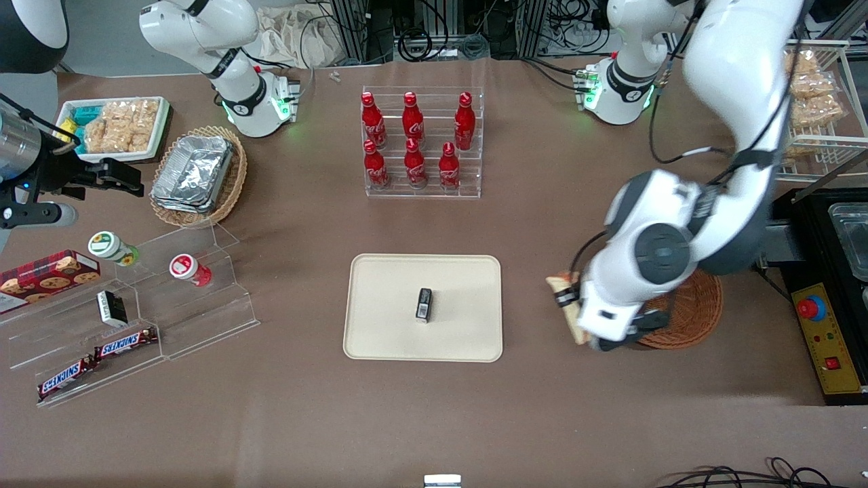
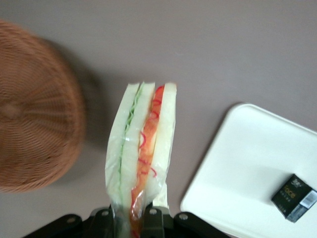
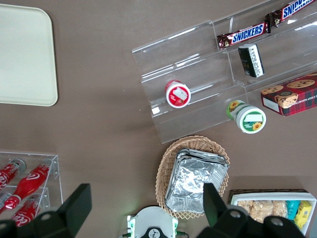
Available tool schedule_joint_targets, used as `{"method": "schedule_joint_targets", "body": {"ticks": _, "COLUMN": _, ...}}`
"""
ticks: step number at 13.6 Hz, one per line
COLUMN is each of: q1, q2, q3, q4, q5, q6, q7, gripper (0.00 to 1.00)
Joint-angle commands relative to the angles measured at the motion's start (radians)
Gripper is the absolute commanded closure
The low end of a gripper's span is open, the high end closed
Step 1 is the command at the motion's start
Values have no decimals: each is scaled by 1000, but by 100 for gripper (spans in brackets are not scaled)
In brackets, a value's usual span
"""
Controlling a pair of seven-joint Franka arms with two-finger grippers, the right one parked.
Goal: Place sandwich from basket to tray
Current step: 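Carry the sandwich over to the cream tray beside the black box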
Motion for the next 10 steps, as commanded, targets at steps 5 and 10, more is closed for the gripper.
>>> {"method": "schedule_joint_targets", "body": {"ticks": 5, "q1": -180, "q2": 212, "q3": 7, "q4": 69, "q5": 100, "q6": 145, "q7": 15, "gripper": 100}}
{"method": "schedule_joint_targets", "body": {"ticks": 10, "q1": -243, "q2": 250, "q3": 8, "q4": 74, "q5": 101, "q6": 150, "q7": 15, "gripper": 97}}
